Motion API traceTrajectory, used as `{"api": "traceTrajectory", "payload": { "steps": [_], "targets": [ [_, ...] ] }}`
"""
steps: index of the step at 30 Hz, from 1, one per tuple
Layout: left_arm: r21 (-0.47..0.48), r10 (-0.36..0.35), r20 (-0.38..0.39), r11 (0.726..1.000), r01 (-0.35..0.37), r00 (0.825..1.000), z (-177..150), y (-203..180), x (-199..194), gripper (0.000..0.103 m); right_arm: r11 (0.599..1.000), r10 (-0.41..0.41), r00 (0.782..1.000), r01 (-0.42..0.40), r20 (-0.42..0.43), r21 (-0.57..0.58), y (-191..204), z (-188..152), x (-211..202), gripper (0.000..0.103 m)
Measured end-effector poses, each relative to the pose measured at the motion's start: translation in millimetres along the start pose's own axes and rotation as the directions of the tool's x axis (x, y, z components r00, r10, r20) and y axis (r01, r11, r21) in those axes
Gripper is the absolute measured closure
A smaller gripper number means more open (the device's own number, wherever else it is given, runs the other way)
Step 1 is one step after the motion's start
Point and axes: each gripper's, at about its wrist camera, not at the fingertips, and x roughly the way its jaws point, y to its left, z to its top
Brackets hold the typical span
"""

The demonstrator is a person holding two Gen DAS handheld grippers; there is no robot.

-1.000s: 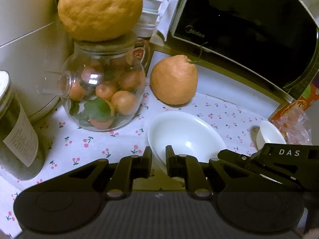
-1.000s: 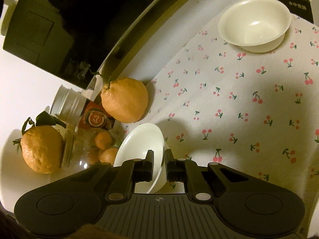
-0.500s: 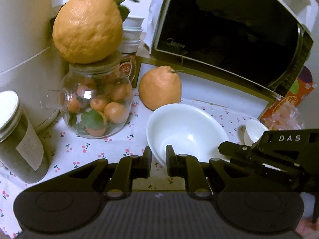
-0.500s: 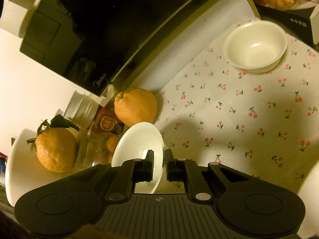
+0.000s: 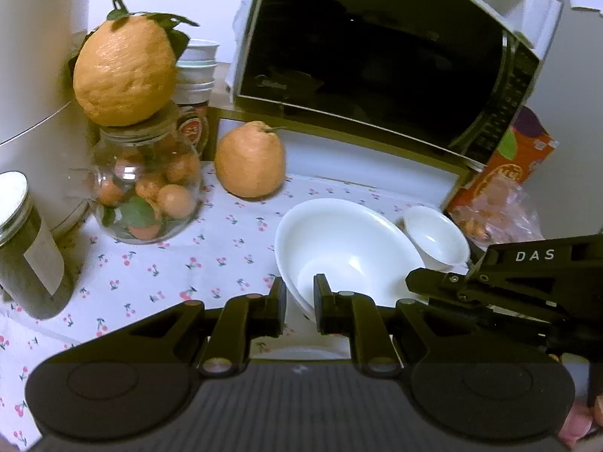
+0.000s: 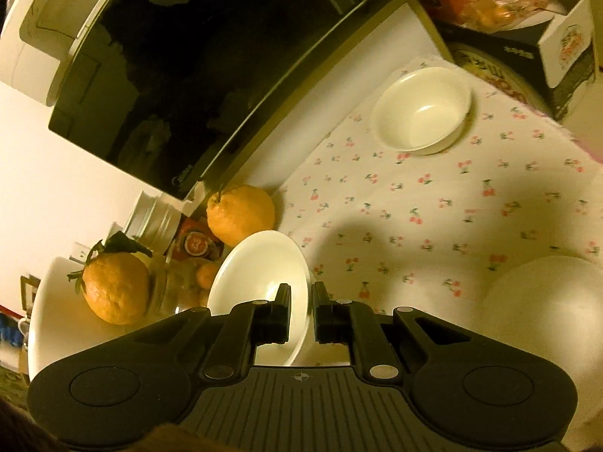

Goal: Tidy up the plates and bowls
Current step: 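Lift the cream bowl with both grippers and carry it over the white bowl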

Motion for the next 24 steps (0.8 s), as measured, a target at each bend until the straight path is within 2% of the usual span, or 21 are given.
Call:
{"api": "traceTrajectory", "payload": {
  "steps": [11,24],
  "targets": [
    [0.006,-0.085,-0.032,0.996,0.085,0.996,-21.4,-23.4,-16.1,0.09,0.999,-0.042,0.999,0.042,0.009,-0.009,-17.7,-1.9,-49.7,0.09],
    [0.115,-0.153,-0.057,0.981,0.158,0.987,-46.4,-57.8,-21.1,0.09,0.991,-0.135,0.99,0.135,0.03,-0.01,-51.3,-8.4,-87.0,0.09]
  ]
}}
